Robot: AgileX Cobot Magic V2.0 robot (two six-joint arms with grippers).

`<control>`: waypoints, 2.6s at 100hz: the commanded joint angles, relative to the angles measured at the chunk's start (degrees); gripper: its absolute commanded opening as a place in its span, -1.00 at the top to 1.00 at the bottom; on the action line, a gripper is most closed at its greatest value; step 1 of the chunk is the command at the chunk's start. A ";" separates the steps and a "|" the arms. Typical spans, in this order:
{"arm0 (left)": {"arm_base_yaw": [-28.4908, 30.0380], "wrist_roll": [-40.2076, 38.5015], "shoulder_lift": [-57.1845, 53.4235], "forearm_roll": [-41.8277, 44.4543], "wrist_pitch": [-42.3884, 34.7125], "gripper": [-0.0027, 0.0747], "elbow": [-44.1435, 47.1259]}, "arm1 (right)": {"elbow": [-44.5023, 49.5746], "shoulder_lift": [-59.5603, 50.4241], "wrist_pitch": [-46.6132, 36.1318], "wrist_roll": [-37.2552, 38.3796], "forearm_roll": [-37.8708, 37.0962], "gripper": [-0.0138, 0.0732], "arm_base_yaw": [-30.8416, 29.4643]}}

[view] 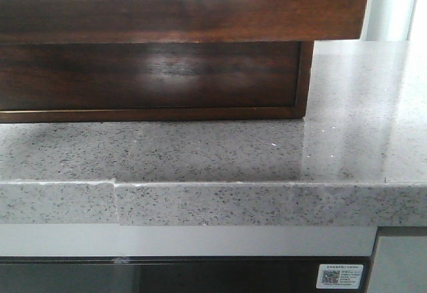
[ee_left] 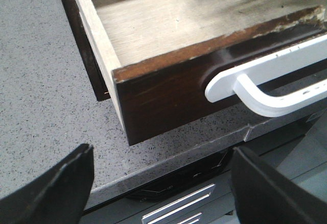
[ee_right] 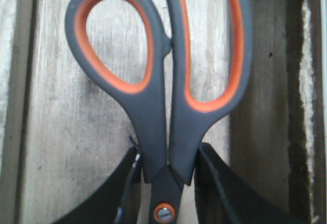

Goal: Put scissors in drawer with both arms
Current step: 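Lower the scissors into the open drawer and open the right gripper, then push the drawer closed away from the robot with the left gripper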

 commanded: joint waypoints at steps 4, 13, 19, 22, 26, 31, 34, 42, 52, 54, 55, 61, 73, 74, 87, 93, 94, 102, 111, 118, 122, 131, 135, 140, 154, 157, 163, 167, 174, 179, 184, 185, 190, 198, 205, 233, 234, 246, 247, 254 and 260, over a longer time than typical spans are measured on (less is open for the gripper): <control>-0.54 -0.48 0.61 -1.18 -4.03 -0.39 -1.73 | -1.68 -2.42 -1.99 -0.70 -0.16 0.14 0.00; -0.54 -0.48 0.61 -1.18 -4.03 -0.39 -1.73 | -1.68 -2.42 -1.95 -0.70 -0.25 0.05 0.00; -0.54 -0.48 0.61 -1.18 -4.03 -0.39 -1.73 | -1.68 -2.42 -1.85 -0.70 -0.25 0.05 0.00; -0.54 -0.48 0.61 -1.18 -4.03 -0.39 -1.73 | -1.68 -2.54 -1.85 -0.70 -0.25 0.05 0.00; -0.54 -0.48 0.61 -1.18 -4.03 -0.39 -1.73 | -1.68 -2.82 -1.55 -0.46 -0.25 0.05 0.00; -0.54 -0.48 0.61 -1.18 -4.03 -0.39 -1.73 | -1.68 -3.18 -1.55 0.37 -0.25 0.05 0.00; -0.54 -0.48 0.61 -1.18 -4.03 -0.39 -1.73 | -1.77 -3.72 -1.55 0.81 -0.25 0.05 0.00; -0.54 -0.48 0.61 -1.18 -4.14 -0.39 -1.73 | -1.77 -5.66 -1.55 2.78 -0.25 0.05 0.00; -0.54 -0.48 0.61 -1.18 -4.14 -0.39 -1.73 | -1.77 -9.13 -0.74 7.13 -0.25 0.05 0.00; -0.54 -0.48 0.61 -1.18 -4.14 -0.39 -1.73 | -1.77 -9.93 -0.30 8.03 -0.25 0.05 0.00; -0.54 -0.48 0.61 -1.18 -4.14 -0.39 -1.73 | -1.77 -10.21 -0.15 8.29 -0.38 0.05 0.00; -0.54 -0.48 0.61 -1.18 -4.14 -0.39 -1.73 | -1.77 -12.79 1.19 11.10 -1.04 0.05 -0.13; -0.54 -0.48 0.61 -1.18 -4.14 -0.39 -1.73 | -1.66 -17.39 3.61 18.10 -1.41 0.05 -3.15; -0.54 -0.48 0.61 -1.18 -4.14 -0.39 -1.73 | -1.53 -17.90 3.73 18.45 -1.41 0.05 -3.48; -0.54 -0.48 0.61 -1.18 -4.14 -0.39 -1.73 | 2.16 -22.41 3.60 23.85 3.97 0.05 -13.37; -0.54 -0.48 0.61 -1.18 -4.14 -0.39 -1.73 | 6.28 -25.10 2.45 24.04 9.05 0.05 -18.68; -0.54 -0.48 0.61 -1.18 -4.14 -0.39 -1.73 | 6.83 -25.41 1.94 24.15 9.62 0.05 -20.02; -0.54 -0.48 0.61 -1.18 -4.14 -0.39 -1.73 | 13.40 -29.44 -1.21 24.27 15.70 0.05 -27.20; -0.54 -0.48 0.61 -1.18 -4.14 -0.39 -1.73 | 22.14 -33.91 -6.31 24.27 20.10 0.05 -34.68; -0.54 -0.48 0.61 -1.18 -4.14 -0.39 -1.73 | 29.03 -37.70 -10.34 24.27 22.22 0.05 -39.14; -0.54 -0.48 0.61 -1.18 -4.14 -0.39 -1.73 | 33.01 -39.96 -12.77 24.27 23.17 0.05 -41.14; -0.54 -0.48 0.61 -1.18 -4.14 -0.39 -1.73 | 41.16 -44.57 -17.65 24.27 24.28 0.05 -43.78; -0.54 -0.48 0.61 -1.18 -4.14 -0.39 -1.73 | 44.73 -46.82 -19.21 24.27 24.76 0.05 -44.50; -0.54 -0.48 0.61 -1.18 -4.14 -0.39 -1.73 | 48.70 -49.39 -21.27 24.27 25.38 0.05 -44.76; -0.54 -0.48 0.61 -1.18 -4.14 -0.39 -1.73 | 57.61 -55.98 -25.02 24.27 25.50 0.05 -44.76; -0.54 -0.48 0.61 -1.18 -4.14 -0.39 -1.73 | 58.93 -57.16 -25.46 24.27 25.50 0.05 -44.76; -0.54 -0.48 0.61 -1.18 -4.14 -0.39 -1.73 | 61.24 -59.54 -26.31 24.27 25.50 0.05 -44.76; -0.54 -0.48 0.61 -1.18 -4.14 -0.39 -1.73 | 62.11 -60.62 -26.82 24.27 25.50 0.05 -44.76; -0.54 -0.48 0.61 -1.18 -4.14 -0.39 -1.73 | 62.85 -62.08 -27.25 24.27 25.29 0.05 -44.76; -0.54 -0.48 0.61 -1.18 -4.14 -0.39 -1.73 | 62.84 -62.52 -27.36 24.27 25.14 0.06 -44.76; -0.54 -0.48 0.61 -1.18 -4.14 -0.39 -1.73 | 62.84 -62.52 -27.36 24.27 25.14 0.06 -44.76; -0.54 -0.48 0.61 -1.18 -4.14 -0.39 -1.73 | 62.84 -62.52 -27.36 24.27 25.14 0.06 -44.76; -0.54 -0.48 0.61 -1.18 -4.14 -0.39 -1.73 | 62.84 -62.52 -27.36 24.27 25.14 0.07 -44.76; -0.54 -0.48 0.61 -1.18 -4.14 -0.29 -1.73 | 62.84 -62.52 -27.15 24.27 25.14 0.19 -44.76; -0.54 -0.48 0.61 -1.18 -4.14 -0.09 -1.73 | 62.84 -62.52 -27.00 24.27 25.14 0.38 -44.76; -0.54 -0.48 0.61 -1.18 -4.14 0.78 -1.73 | 62.84 -62.52 -26.97 24.27 25.14 0.84 -44.76; -0.54 -0.48 0.61 -1.18 -4.14 0.82 -1.73 | 62.84 -62.52 -27.09 24.27 25.14 0.84 -44.76; -0.54 -0.48 0.61 -1.39 -4.03 0.98 -1.73 | 62.84 -62.52 -26.08 24.27 25.14 0.84 -44.76; -0.54 -0.48 0.61 -1.39 -4.03 0.98 -1.73 | 62.84 -62.52 -26.08 24.27 25.14 0.84 -44.76; -0.54 -0.48 0.61 -1.39 -4.03 0.98 -1.73 | 62.84 -62.52 -25.53 24.27 25.14 0.84 -44.76; -0.54 -0.48 0.61 -1.39 -4.03 0.98 -1.73 | 62.84 -62.52 -25.53 24.27 25.14 0.84 -44.76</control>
